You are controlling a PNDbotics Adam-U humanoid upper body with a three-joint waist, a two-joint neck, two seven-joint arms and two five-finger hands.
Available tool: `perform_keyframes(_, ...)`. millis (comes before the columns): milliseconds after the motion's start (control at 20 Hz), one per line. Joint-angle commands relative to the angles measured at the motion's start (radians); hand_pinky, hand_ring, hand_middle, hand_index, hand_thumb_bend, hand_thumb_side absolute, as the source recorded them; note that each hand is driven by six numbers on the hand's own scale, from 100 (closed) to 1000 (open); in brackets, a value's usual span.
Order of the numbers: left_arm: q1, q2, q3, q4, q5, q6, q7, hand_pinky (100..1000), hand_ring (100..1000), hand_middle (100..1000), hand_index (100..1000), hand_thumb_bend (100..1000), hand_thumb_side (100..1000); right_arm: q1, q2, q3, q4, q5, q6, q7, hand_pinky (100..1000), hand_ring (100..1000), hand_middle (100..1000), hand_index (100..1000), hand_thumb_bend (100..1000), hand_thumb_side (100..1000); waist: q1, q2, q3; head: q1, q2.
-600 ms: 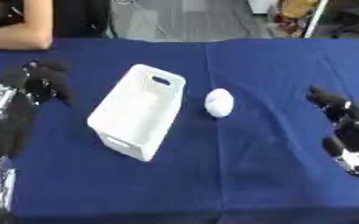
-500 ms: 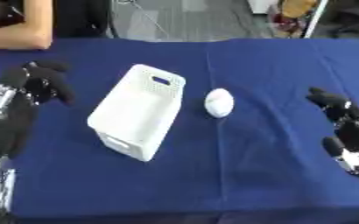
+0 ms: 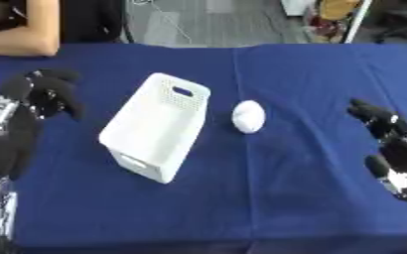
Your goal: Pick up objects on the table and place them in the box.
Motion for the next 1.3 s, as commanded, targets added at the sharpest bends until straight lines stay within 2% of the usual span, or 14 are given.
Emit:
perform_keyframes(50, -0.013, 0.016, 0.003, -0.015, -0.002, -0.002, -0.002, 462, 498, 715, 671, 100, 947, -0.013, -0.022, 0.001, -0.013, 0.005, -0.042, 0.037, 1000, 1000, 818, 892, 429, 474, 0.002, -0.009, 0.001, -0.005, -0.013)
perform_keyframes(100, -0.012, 0.016, 0.003, -0.015, -0.002, -0.002, -0.002, 462, 498, 715, 671, 100, 947, -0.029, -0.053, 0.003, -0.019, 0.016, -0.053, 0.041, 1000, 1000, 831, 898, 437, 473, 0.002, -0.01, 0.001, -0.003, -0.011)
perform_keyframes(200, -0.009, 0.018, 0.002, -0.013, -0.002, -0.003, -0.002, 462, 499, 715, 671, 100, 947, -0.086, -0.155, 0.003, -0.053, 0.088, -0.117, 0.052, 986, 1000, 873, 913, 469, 463, 0.0, -0.015, 0.001, -0.004, -0.009)
perform_keyframes(250, -0.008, 0.019, 0.001, -0.012, -0.002, -0.002, -0.003, 462, 499, 715, 671, 100, 946, -0.126, -0.215, 0.008, -0.073, 0.145, -0.163, 0.052, 915, 1000, 904, 924, 492, 456, -0.001, -0.018, 0.002, -0.008, -0.011)
perform_keyframes(350, -0.007, 0.02, 0.0, -0.011, -0.001, -0.002, -0.004, 463, 499, 715, 671, 100, 947, -0.19, -0.296, 0.028, -0.091, 0.251, -0.243, 0.027, 865, 959, 927, 931, 505, 451, -0.002, -0.022, 0.004, -0.008, -0.015)
perform_keyframes(450, -0.007, 0.02, -0.001, -0.011, 0.0, -0.003, -0.005, 462, 499, 716, 671, 100, 947, -0.231, -0.335, 0.05, -0.088, 0.342, -0.297, -0.015, 849, 945, 936, 934, 509, 450, -0.002, -0.022, 0.006, -0.007, -0.018)
perform_keyframes(600, -0.007, 0.02, -0.001, -0.011, -0.001, -0.003, -0.006, 462, 498, 716, 671, 100, 948, -0.251, -0.35, 0.077, -0.073, 0.44, -0.342, -0.068, 848, 946, 939, 934, 508, 452, -0.002, -0.02, 0.008, -0.008, -0.017)
perform_keyframes(800, -0.006, 0.02, -0.001, -0.01, -0.003, -0.003, -0.008, 462, 498, 716, 671, 100, 949, -0.254, -0.355, 0.093, -0.056, 0.506, -0.367, -0.118, 848, 947, 940, 934, 509, 452, -0.004, -0.018, 0.009, -0.005, -0.015)
perform_keyframes(1150, -0.006, 0.02, -0.002, -0.01, -0.003, -0.004, -0.01, 462, 498, 716, 671, 100, 948, -0.28, -0.364, 0.121, -0.029, 0.542, -0.391, -0.15, 838, 939, 942, 933, 515, 447, -0.003, -0.019, 0.01, -0.006, -0.011)
perform_keyframes(1300, -0.004, 0.021, -0.004, -0.008, -0.002, -0.004, -0.012, 461, 498, 717, 671, 100, 949, -0.331, -0.371, 0.15, 0.014, 0.542, -0.407, -0.139, 832, 937, 945, 934, 517, 446, -0.002, -0.021, 0.012, -0.011, -0.009)
